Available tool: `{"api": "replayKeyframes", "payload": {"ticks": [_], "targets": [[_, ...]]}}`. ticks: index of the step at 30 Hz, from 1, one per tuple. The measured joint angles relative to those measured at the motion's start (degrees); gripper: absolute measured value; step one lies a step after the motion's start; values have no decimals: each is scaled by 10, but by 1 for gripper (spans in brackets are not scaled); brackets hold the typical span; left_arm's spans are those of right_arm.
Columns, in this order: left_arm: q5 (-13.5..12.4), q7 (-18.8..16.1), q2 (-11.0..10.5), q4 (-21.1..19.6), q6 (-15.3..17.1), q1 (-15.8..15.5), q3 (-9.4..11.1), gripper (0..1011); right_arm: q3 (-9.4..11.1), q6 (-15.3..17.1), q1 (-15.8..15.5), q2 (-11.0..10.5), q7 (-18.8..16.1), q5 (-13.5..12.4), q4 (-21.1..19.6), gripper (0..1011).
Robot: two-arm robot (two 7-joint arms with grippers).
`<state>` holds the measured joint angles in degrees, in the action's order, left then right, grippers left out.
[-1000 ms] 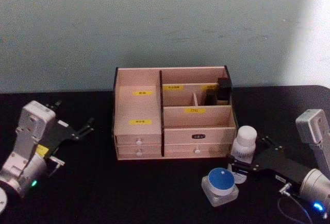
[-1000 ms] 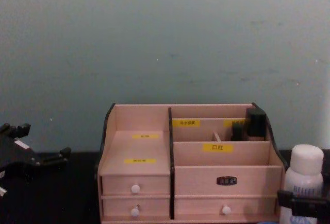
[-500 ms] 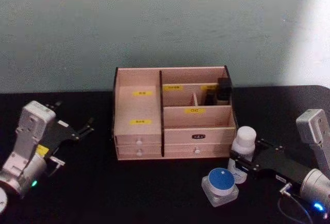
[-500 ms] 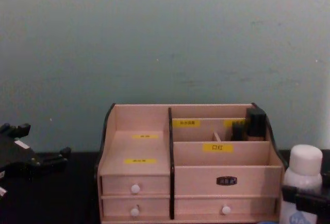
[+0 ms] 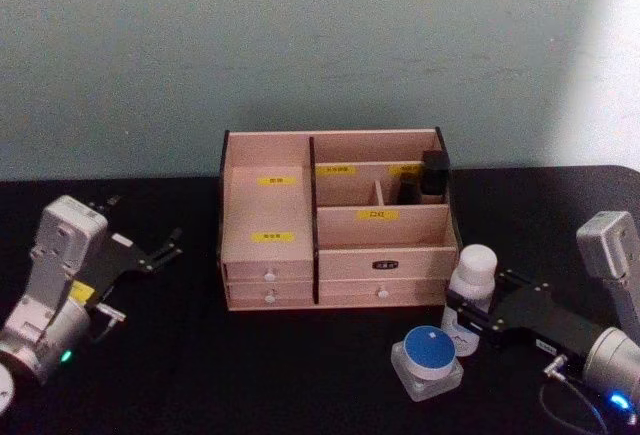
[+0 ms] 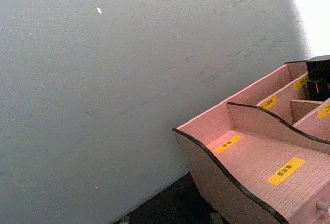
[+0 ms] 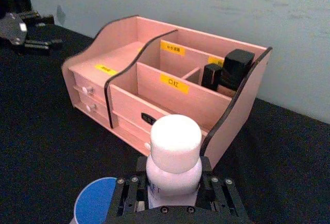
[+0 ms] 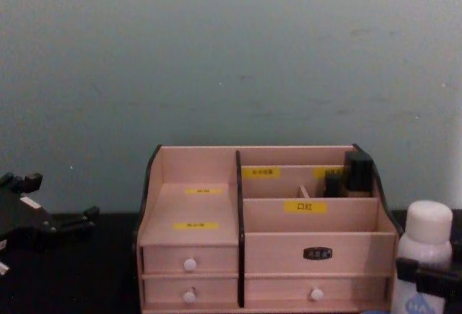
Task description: Pick up the facial cleanser and watermelon frost from the table and place them into the tiered storage box.
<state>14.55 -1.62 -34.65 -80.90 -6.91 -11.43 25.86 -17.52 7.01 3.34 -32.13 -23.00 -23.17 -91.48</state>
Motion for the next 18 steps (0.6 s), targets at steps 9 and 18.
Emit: {"api": "replayKeyframes", "payload": {"ticks": [9,18], "targets": [[0,0,0,0,0,0,0,1001,29,29,-19,-19,-9,-35,-53,591],[0,0,0,0,0,0,0,1001,40,50,1,-29,-9,-65,-90,592]]}}
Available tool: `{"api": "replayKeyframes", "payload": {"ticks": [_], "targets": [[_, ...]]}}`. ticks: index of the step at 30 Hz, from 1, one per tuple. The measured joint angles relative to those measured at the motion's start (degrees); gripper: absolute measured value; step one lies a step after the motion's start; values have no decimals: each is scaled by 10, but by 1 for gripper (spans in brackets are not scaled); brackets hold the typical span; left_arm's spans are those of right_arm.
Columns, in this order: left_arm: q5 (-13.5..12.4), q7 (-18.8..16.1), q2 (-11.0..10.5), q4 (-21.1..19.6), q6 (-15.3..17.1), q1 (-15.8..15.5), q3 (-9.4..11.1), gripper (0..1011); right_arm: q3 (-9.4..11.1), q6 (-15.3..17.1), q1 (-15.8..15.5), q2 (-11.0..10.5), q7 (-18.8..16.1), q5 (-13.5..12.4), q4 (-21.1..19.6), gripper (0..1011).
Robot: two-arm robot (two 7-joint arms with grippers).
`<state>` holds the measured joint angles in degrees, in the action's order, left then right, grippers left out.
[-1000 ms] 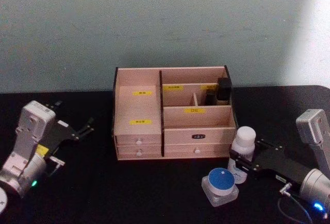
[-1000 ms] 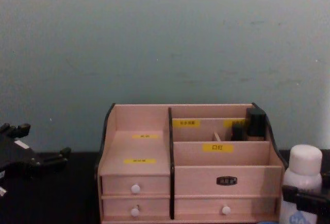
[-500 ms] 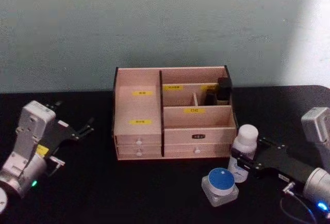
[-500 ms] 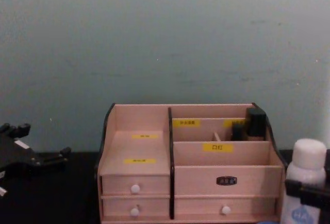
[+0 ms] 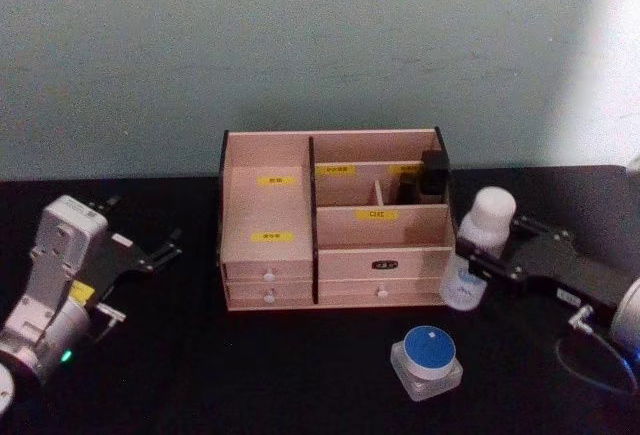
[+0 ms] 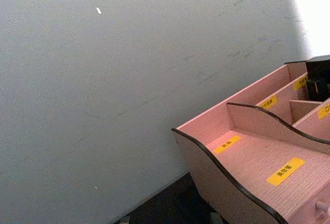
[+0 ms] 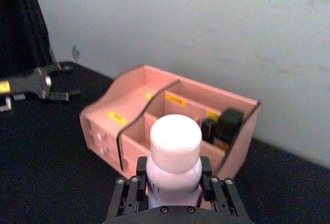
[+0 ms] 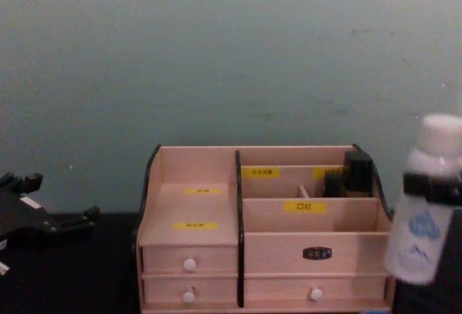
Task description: Pick up the facial cleanser and watermelon frost from the table and place them into the tiered storage box.
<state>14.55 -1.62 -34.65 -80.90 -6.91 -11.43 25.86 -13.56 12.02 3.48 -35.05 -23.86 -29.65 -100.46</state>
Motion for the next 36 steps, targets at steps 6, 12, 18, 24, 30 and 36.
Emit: {"api": "replayKeyframes", "payload": {"ticks": [6,12,18,24,30,36], "targets": [[0,0,0,0,0,0,0,1001,-18,0,46,13,0,-6,10,591],[0,0,0,0,0,0,0,1001,-45,1,104,36,-1,-5,39,591],[0,0,0,0,0,0,0,1001,-76,6,168,66,-3,0,88,591],[0,0,0,0,0,0,0,1001,-99,10,218,93,-1,12,140,592],[0,0,0,0,0,0,0,1001,-114,13,264,122,3,23,204,592],[0,0,0,0,0,0,0,1001,-124,11,292,144,0,33,247,591]]}}
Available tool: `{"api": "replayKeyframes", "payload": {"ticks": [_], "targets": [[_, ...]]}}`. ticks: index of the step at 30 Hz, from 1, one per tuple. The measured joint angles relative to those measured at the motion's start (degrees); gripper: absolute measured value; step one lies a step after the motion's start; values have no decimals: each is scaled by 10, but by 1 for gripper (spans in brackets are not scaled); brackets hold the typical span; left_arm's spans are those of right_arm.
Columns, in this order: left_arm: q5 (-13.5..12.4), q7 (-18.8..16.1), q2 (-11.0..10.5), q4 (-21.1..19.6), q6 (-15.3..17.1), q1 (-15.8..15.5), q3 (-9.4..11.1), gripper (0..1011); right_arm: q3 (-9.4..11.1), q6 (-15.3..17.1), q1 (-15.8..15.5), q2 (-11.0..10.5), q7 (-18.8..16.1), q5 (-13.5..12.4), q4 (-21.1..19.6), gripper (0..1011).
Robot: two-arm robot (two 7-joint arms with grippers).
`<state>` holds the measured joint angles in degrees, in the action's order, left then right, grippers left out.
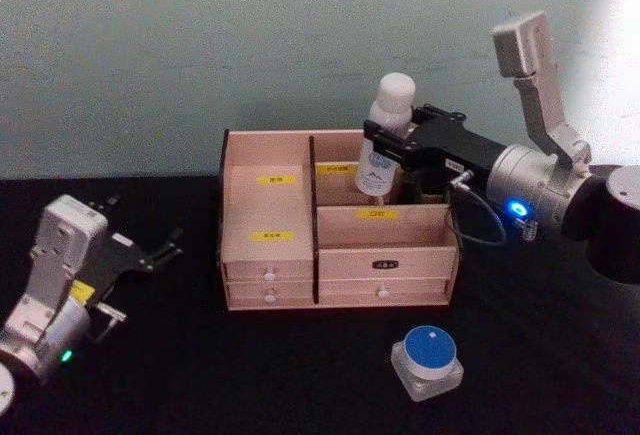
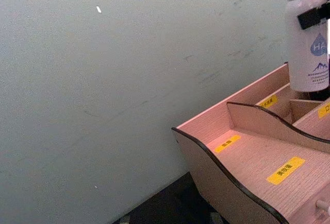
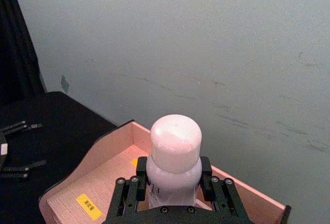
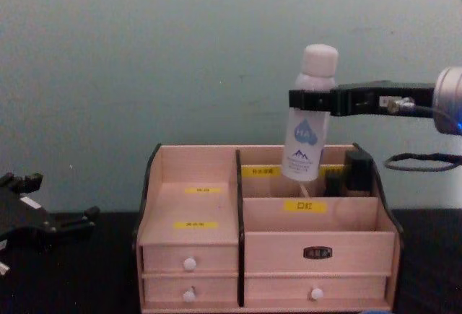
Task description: Pick up the facial cleanser and watermelon frost from the table and place them into the tiered storage box.
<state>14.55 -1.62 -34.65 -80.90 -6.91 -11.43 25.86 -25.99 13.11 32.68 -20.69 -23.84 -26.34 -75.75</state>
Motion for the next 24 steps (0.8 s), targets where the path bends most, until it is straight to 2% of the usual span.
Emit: {"api": "replayKeyframes", "payload": {"ticks": [15,24], "targets": [[0,0,0,0,0,0,0,1001,-20,-14,26,25,-15,24,50,592],[0,0,0,0,0,0,0,1002,-21,-24,32,34,-19,35,68,591]]}}
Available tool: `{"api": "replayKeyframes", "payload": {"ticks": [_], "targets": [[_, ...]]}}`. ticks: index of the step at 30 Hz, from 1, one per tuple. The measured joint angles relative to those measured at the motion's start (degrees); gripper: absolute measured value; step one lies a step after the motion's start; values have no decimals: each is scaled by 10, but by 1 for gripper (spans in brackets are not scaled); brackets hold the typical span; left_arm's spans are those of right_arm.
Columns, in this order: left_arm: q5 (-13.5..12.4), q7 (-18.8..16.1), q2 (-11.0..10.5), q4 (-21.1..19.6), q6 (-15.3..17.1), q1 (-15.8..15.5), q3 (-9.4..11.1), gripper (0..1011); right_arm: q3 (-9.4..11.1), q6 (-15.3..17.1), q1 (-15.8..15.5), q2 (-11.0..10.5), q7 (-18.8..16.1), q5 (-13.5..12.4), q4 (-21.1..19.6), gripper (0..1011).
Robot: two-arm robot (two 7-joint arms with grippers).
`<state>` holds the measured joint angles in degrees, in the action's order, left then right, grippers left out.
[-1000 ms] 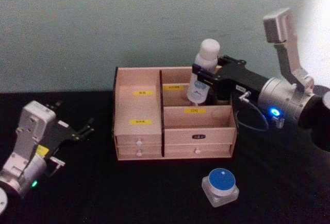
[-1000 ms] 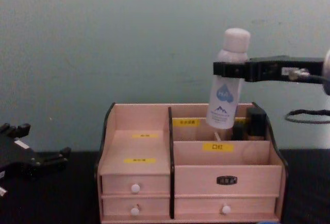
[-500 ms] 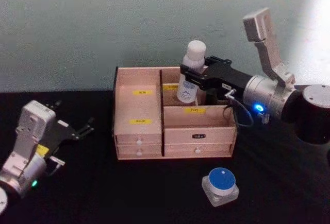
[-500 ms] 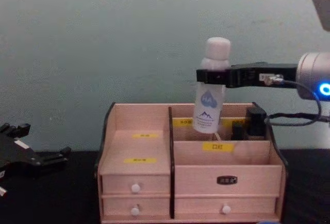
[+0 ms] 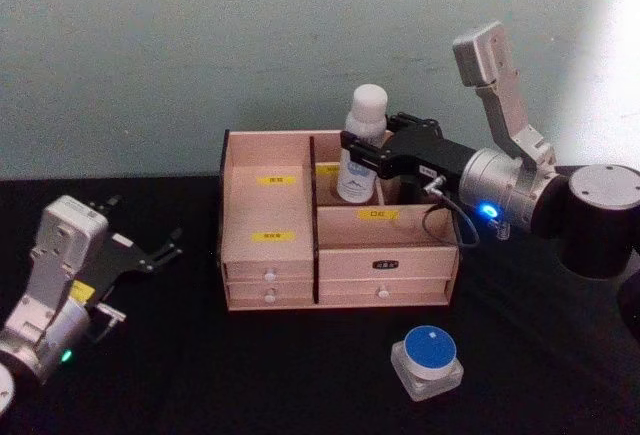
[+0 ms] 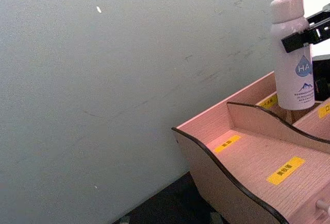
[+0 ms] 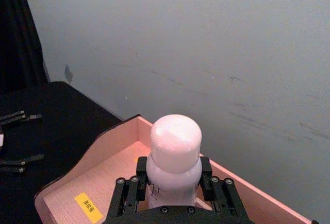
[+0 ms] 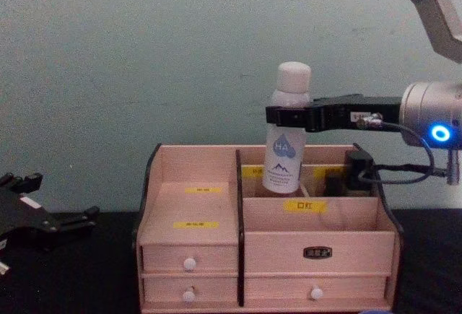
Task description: Pick up the facial cleanser and watermelon frost from the table and place them into the tiered storage box.
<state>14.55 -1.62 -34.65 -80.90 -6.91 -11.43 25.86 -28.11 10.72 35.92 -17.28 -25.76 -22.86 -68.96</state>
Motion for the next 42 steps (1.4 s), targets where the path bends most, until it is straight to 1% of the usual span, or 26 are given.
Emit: {"api": "replayKeyframes", "payload": {"ticks": [14,26,42], "targets": [[0,0,0,0,0,0,0,1002,2,-7,1,4,-4,13,10,591],[0,0,0,0,0,0,0,1001,1,-12,0,7,-6,30,19,592],[0,0,0,0,0,0,0,1001,2,-10,-1,17,-8,39,39,592]]}}
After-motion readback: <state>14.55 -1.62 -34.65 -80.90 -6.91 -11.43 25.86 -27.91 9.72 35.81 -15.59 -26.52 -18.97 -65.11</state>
